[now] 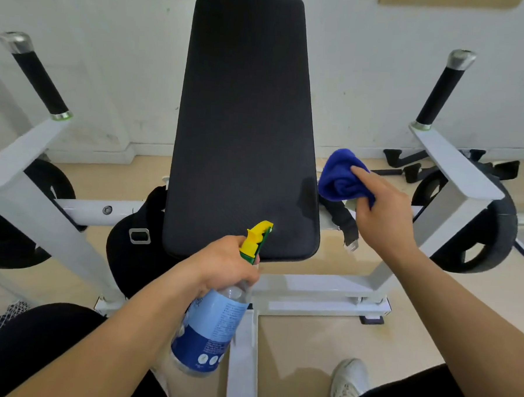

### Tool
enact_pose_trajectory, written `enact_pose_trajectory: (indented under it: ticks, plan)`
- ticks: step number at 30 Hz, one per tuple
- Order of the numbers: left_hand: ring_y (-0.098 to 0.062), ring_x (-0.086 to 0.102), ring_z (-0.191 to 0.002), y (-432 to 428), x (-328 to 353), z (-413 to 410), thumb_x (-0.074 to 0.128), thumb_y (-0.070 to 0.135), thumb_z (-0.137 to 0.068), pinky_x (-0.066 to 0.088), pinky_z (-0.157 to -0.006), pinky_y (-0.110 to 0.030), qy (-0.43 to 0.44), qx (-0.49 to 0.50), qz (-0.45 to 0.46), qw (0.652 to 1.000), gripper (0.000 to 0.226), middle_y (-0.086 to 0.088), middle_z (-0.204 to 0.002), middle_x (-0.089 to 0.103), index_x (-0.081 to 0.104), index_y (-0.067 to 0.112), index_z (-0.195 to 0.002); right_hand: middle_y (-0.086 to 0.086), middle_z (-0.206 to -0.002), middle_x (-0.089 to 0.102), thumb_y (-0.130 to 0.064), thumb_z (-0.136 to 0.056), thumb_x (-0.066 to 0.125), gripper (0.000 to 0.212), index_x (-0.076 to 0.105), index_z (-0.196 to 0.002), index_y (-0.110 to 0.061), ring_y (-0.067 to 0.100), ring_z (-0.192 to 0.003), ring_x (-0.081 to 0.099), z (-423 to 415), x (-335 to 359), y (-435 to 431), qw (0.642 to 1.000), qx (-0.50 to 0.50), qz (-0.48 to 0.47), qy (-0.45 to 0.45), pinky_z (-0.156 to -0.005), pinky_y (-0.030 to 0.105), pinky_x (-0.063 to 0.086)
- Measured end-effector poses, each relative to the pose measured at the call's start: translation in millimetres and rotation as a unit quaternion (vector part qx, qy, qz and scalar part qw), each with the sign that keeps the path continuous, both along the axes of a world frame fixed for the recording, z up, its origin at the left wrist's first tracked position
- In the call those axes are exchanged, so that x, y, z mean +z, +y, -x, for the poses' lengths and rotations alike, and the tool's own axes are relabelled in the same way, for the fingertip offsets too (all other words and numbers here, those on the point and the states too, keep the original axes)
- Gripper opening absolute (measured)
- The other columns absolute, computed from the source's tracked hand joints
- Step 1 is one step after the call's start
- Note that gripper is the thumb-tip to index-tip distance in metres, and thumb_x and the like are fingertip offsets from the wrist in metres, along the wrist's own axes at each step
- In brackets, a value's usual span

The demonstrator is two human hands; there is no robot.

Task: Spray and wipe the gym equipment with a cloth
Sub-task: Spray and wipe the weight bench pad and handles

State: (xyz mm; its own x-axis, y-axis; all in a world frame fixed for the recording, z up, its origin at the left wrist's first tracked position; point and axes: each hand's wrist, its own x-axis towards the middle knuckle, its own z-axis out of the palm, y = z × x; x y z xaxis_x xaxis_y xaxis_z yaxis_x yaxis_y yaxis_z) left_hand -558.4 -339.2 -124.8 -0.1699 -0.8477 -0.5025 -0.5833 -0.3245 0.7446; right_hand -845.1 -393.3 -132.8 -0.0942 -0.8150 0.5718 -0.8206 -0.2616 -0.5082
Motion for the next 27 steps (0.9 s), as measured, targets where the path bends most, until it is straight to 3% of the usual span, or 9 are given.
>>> enact_pose_trajectory:
  ticks: [3, 7, 10, 13, 17, 19, 22, 25, 27]
  plan:
    - [-0.020, 0.058, -0.066, 1.7, -1.6, -2.8, 0.070, 0.007, -0.065, 0.050, -0.067, -0.036, 0.000, -0.004, -0.003, 1.000, 0.025, -0.006, -0.076, 0.066, 0.065, 0.019, -0.087, 0.004, -0.123, 0.066, 0.004, -0.088, 0.050, 0.053, 0.059, -0.136, -0.016, 0.020, -0.103, 0.060, -3.4, 2.9, -2.1, 1.000, 0.007, 0.005, -0.011, -0.085, 0.017, 0.037]
    - [-0.016, 0.060, -0.071, 4.4, 2.4, -15.0, 0.069, 0.000, -0.071, 0.051, -0.066, -0.029, 0.009, 0.017, 0.016, 1.000, 0.041, -0.018, -0.104, 0.073, 0.068, 0.014, -0.109, 0.003, -0.120, 0.067, 0.004, -0.088, 0.050, 0.052, 0.060, -0.135, -0.015, 0.020, -0.102, 0.061, -12.4, 7.5, -12.2, 0.999, 0.010, 0.015, -0.037, -0.087, 0.022, 0.043]
    - [-0.013, 0.064, -0.069, 5.9, 6.2, -26.6, 0.070, 0.000, -0.076, 0.051, -0.068, -0.028, -0.003, 0.029, 0.031, 0.999, 0.039, -0.014, -0.100, 0.073, 0.068, 0.017, -0.110, 0.003, -0.123, 0.067, 0.001, -0.090, 0.049, 0.051, 0.058, -0.137, -0.016, 0.021, -0.106, 0.060, -24.8, 11.5, -25.1, 0.999, 0.001, 0.015, -0.050, -0.088, 0.021, 0.040]
    - [-0.017, 0.067, -0.080, 7.8, 5.6, -38.7, 0.071, 0.002, -0.075, 0.058, -0.075, -0.032, -0.009, 0.042, 0.035, 0.998, 0.039, -0.013, -0.111, 0.073, 0.069, 0.020, -0.109, 0.005, -0.137, 0.060, -0.004, -0.094, 0.048, 0.052, 0.051, -0.144, -0.018, 0.025, -0.118, 0.056, -40.6, 1.4, -41.8, 0.999, 0.014, -0.018, -0.031, -0.095, 0.024, 0.040]
    - [-0.020, 0.066, -0.082, 11.3, 4.9, -52.9, 0.073, 0.008, -0.067, 0.057, -0.076, -0.036, -0.012, 0.053, 0.034, 0.998, 0.042, -0.017, -0.110, 0.073, 0.070, 0.018, -0.108, 0.014, -0.157, 0.036, -0.014, -0.100, 0.041, 0.051, 0.041, -0.151, -0.017, 0.036, -0.143, 0.035, -81.0, -42.4, -33.7, 0.989, 0.068, -0.070, 0.111, -0.115, 0.047, 0.034]
    - [-0.018, 0.066, -0.082, 10.7, 5.8, -57.6, 0.074, 0.007, -0.069, 0.054, -0.075, -0.033, -0.017, 0.055, 0.039, 0.998, 0.041, -0.011, -0.103, 0.075, 0.071, 0.023, -0.106, 0.014, -0.151, 0.044, -0.014, -0.098, 0.039, 0.050, 0.046, -0.147, -0.014, 0.036, -0.141, 0.040, -103.8, -60.7, -13.1, 0.977, 0.106, -0.048, 0.177, -0.113, 0.054, 0.036]
    - [-0.021, 0.068, -0.081, 7.6, 7.7, -63.6, 0.075, 0.004, -0.071, 0.055, -0.076, -0.035, -0.016, 0.072, 0.054, 0.996, 0.039, 0.000, -0.092, 0.075, 0.071, 0.026, -0.104, 0.017, -0.140, 0.056, -0.012, -0.088, 0.046, 0.053, 0.056, -0.140, -0.014, 0.036, -0.129, 0.054, -123.2, -92.7, 19.9, 0.936, 0.225, 0.022, 0.269, -0.107, 0.049, 0.045]
    - [-0.023, 0.071, -0.089, 5.6, 10.2, -63.3, 0.076, 0.005, -0.070, 0.057, -0.082, -0.039, -0.009, 0.082, 0.065, 0.994, 0.042, 0.003, -0.100, 0.077, 0.070, 0.028, -0.105, 0.011, -0.146, 0.052, -0.007, -0.089, 0.051, 0.054, 0.055, -0.142, -0.020, 0.031, -0.131, 0.053, -107.6, -100.5, 18.3, 0.885, 0.300, 0.065, 0.351, -0.108, 0.042, 0.044]
    - [-0.019, 0.070, -0.088, 4.9, 12.2, -61.1, 0.075, 0.004, -0.073, 0.055, -0.079, -0.035, -0.006, 0.079, 0.067, 0.995, 0.042, 0.009, -0.095, 0.075, 0.070, 0.028, -0.107, 0.007, -0.147, 0.053, -0.010, -0.095, 0.045, 0.048, 0.059, -0.138, -0.022, 0.029, -0.129, 0.055, -87.4, -88.2, -4.4, 0.876, 0.308, 0.071, 0.364, -0.106, 0.042, 0.047]
